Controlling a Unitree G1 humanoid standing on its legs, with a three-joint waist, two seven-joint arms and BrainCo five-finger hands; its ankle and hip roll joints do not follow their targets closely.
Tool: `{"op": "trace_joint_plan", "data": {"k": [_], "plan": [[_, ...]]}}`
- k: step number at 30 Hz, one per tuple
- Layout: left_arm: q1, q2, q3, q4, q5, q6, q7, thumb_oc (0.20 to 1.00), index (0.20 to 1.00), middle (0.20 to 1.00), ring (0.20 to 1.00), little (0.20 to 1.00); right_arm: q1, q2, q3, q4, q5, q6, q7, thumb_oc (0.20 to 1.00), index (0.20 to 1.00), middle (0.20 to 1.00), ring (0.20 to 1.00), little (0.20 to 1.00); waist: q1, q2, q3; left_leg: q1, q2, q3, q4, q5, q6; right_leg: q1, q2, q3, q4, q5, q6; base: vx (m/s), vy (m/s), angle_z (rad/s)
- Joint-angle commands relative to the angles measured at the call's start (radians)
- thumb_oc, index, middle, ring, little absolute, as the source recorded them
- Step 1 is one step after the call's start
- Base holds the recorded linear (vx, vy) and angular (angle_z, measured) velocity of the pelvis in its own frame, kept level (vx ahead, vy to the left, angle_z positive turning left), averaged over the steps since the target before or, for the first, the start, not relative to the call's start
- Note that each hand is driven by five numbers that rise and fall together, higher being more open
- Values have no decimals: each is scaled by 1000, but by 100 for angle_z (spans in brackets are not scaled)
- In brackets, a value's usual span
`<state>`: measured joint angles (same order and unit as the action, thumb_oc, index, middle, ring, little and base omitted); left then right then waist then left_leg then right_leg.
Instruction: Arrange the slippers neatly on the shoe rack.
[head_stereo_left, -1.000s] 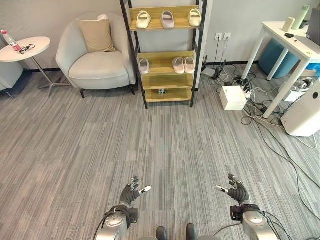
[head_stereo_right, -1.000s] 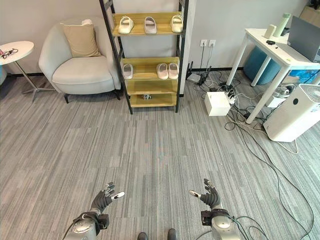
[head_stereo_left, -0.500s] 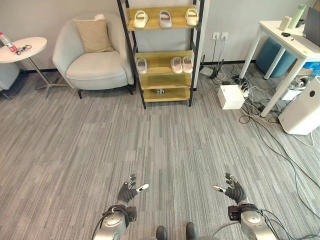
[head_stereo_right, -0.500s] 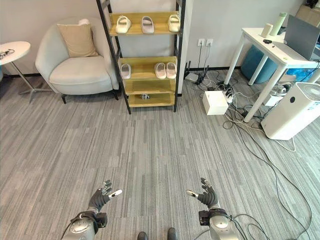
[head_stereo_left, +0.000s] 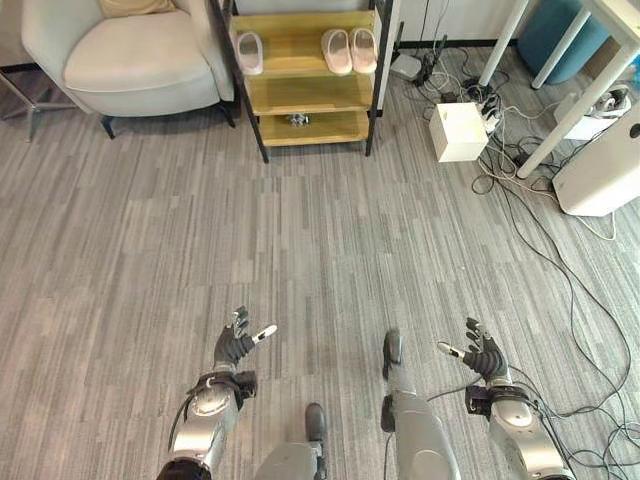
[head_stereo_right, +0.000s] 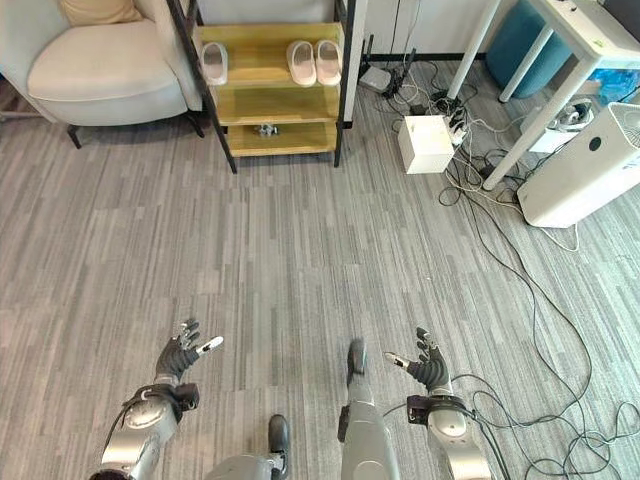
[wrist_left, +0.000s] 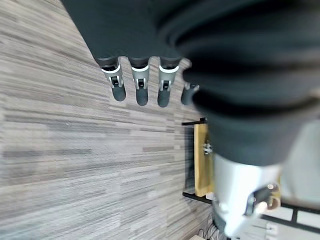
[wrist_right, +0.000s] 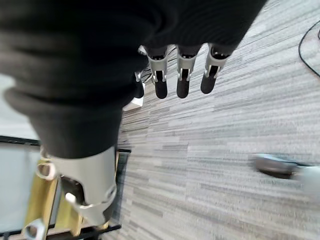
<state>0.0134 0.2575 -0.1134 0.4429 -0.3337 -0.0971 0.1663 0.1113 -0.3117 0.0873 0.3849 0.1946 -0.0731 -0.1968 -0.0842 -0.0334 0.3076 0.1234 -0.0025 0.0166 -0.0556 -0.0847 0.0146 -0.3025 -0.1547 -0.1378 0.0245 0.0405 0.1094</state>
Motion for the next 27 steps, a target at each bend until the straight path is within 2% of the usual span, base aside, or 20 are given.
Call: {"op": "trace_joint_plan", "data": {"k": [1,3,4,5,6,9,10,11,12,14,15,16,17,19,21,22,24,25,27], "plan": [[25,20,24,-60,-14,-66,12,1000,1000,1000,1000,1000,-16,-44,-34,-32,-7,-48,-5,1000,1000,1000,1000,1000,-12,14,-78,67,64,2,184,-85,-71,144,87,1,-23,1,-17,343,-356,60],[18,17,25,-65,-33,-62,9,1000,1000,1000,1000,1000,-15,-53,-34,-43,13,-62,1,1000,1000,1000,1000,1000,4,7,-57,-59,58,-31,427,13,-83,202,110,13,-31,-22,-63,178,-261,14],[17,20,30,-67,-40,-65,11,1000,1000,1000,1000,1000,-17,-57,-37,-49,14,-59,3,1000,1000,1000,1000,1000,6,-3,-57,-99,53,-39,494,50,-88,214,108,12,-34,-34,-73,270,-276,-22],[12,19,35,-64,-52,-65,16,1000,1000,1000,1000,1000,-23,-61,-36,-42,14,-54,-4,1000,1000,1000,1000,1000,22,-19,-44,-169,52,-31,571,63,-80,249,104,19,-36,-63,-91,284,-204,-40],[7,15,36,-57,-58,-64,23,1000,1000,1000,1000,1000,-26,-61,-36,-34,18,-55,-8,1000,1000,1000,1000,1000,31,-27,-40,-215,44,-26,574,36,-73,269,100,26,-42,-77,-93,337,-161,-12],[9,10,29,-54,-53,-60,21,1000,1000,1000,1000,1000,-30,-66,-40,-29,32,-59,-13,1000,1000,1000,1000,1000,58,-38,-32,-290,29,6,422,-12,-52,337,95,34,-72,-107,-79,358,0,7],[8,9,19,-58,-43,-56,21,1000,1000,1000,1000,1000,-33,-65,-36,-22,36,-60,-17,1000,1000,1000,1000,1000,75,-16,-37,-329,48,13,240,70,-65,374,117,32,-87,-127,-74,450,93,-17],[4,12,11,-60,-31,-53,23,1000,1000,1000,1000,1000,-35,-67,-33,-13,38,-60,-25,1000,1000,1000,1000,1000,85,-8,-34,-350,61,29,140,126,-74,403,126,28,-94,-145,-72,346,78,-15],[5,11,11,-60,-30,-53,23,1000,1000,1000,1000,1000,-35,-67,-33,-12,38,-61,-25,1000,1000,1000,1000,1000,85,-11,-32,-336,57,31,120,135,-74,408,122,28,-95,-148,-72,248,47,-11],[-6,15,3,-58,-12,-56,29,1000,1000,1000,1000,1000,-39,-57,-30,4,40,-53,-40,1000,1000,1000,1000,1000,102,-11,-38,-367,65,78,-2,179,-83,464,127,31,-102,-178,-64,345,112,-26],[3,14,6,-57,-7,-57,29,1000,1000,1000,1000,1000,-37,-49,-28,7,38,-54,-33,1000,1000,1000,1000,1000,101,-7,-52,-349,69,79,-20,182,-82,467,133,35,-96,-181,-60,404,179,-50],[4,16,3,-54,-2,-57,30,1000,1000,1000,1000,1000,-29,-42,-30,3,33,-54,-36,1000,1000,1000,1000,1000,98,-3,-64,-338,72,85,-17,211,-79,485,131,34,-94,-189,-56,464,254,-69],[15,20,2,-61,-1,-54,25,1000,1000,1000,1000,1000,-26,-30,-28,2,28,-50,-27,1000,1000,1000,1000,1000,98,-15,-89,-319,63,96,-8,220,-69,500,110,48,-91,-193,-43,469,274,-60],[22,23,3,-64,1,-52,18,1000,1000,1000,1000,1000,-25,-20,-29,1,30,-45,-22,1000,1000,1000,1000,1000,101,-23,-99,-308,56,108,1,212,-62,506,95,54,-82,-196,-35,324,207,-53],[42,37,10,-76,3,-41,3,1000,1000,1000,1000,1000,-15,5,-19,-3,23,-35,4,1000,1000,1000,1000,1000,109,-50,-126,-280,28,121,31,159,-29,482,56,72,19,-202,-5,340,248,-19],[42,37,10,-76,3,-41,3,1000,1000,1000,1000,1000,-15,5,-19,-3,23,-35,4,1000,1000,1000,1000,1000,109,-50,-126,-280,28,121,32,159,-29,481,56,72,19,-202,-5,270,239,13],[40,48,11,-81,7,-37,4,1000,1000,1000,1000,1000,-20,16,-12,3,19,-31,11,1000,1000,1000,1000,1000,107,-58,-125,-250,7,123,36,119,-3,420,38,72,157,-155,34,191,223,46],[43,57,17,-85,10,-35,5,1000,1000,1000,1000,1000,-23,21,-9,9,16,-26,17,1000,1000,1000,1000,1000,103,-55,-114,-222,-6,125,34,95,18,363,19,71,266,-90,61,158,194,68],[45,58,23,-85,7,-35,9,1000,1000,1000,1000,1000,-17,31,-6,11,13,-25,18,1000,1000,1000,1000,1000,101,-42,-105,-191,-3,123,24,78,27,304,13,59,354,-59,68,138,127,42]]}}
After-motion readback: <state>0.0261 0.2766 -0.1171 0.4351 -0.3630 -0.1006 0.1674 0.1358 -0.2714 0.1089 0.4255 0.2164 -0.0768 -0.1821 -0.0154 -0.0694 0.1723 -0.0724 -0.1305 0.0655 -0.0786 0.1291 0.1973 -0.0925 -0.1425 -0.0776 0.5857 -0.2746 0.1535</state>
